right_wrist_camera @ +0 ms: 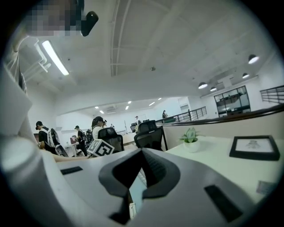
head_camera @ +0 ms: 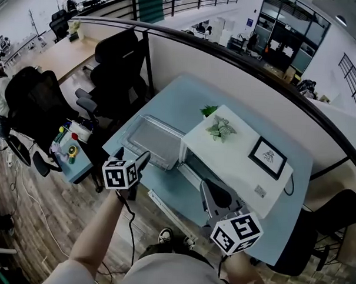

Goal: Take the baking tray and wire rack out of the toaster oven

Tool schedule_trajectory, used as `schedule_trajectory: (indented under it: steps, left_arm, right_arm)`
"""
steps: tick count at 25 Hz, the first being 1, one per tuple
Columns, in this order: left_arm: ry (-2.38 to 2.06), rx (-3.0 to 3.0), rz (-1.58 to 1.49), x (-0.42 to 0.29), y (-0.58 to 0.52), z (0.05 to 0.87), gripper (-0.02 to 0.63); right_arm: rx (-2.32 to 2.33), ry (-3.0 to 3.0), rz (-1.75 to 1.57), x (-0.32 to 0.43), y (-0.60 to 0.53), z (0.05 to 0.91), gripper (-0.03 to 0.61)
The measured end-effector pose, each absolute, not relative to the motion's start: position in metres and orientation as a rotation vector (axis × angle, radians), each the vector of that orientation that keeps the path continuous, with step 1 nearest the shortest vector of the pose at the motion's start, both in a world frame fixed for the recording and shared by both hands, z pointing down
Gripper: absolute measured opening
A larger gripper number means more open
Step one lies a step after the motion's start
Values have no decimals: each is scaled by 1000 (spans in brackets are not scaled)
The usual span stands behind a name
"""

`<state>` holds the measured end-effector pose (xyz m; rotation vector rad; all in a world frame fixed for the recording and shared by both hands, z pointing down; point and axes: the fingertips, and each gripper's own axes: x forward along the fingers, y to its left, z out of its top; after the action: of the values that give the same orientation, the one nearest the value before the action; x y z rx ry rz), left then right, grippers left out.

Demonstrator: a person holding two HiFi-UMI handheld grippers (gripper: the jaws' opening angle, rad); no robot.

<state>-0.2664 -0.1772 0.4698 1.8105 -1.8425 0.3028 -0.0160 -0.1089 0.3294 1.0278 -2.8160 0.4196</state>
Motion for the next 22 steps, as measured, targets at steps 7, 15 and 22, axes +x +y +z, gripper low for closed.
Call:
schedule_trajectory:
  steps: [7,15,22]
  left_arm:
    - [-1970,2067,297,-235,-149,365,346]
    - [-2064,2298,313,-198,-113,285,254]
    - [-2000,2442,315,-161,-85,262,155]
  right_arm:
    - [1040,-2901,317,3,-104,281,3]
    - [1116,-2918,99,25,-95,239,3]
    - [1151,-2907,-18,42,-77,219,3]
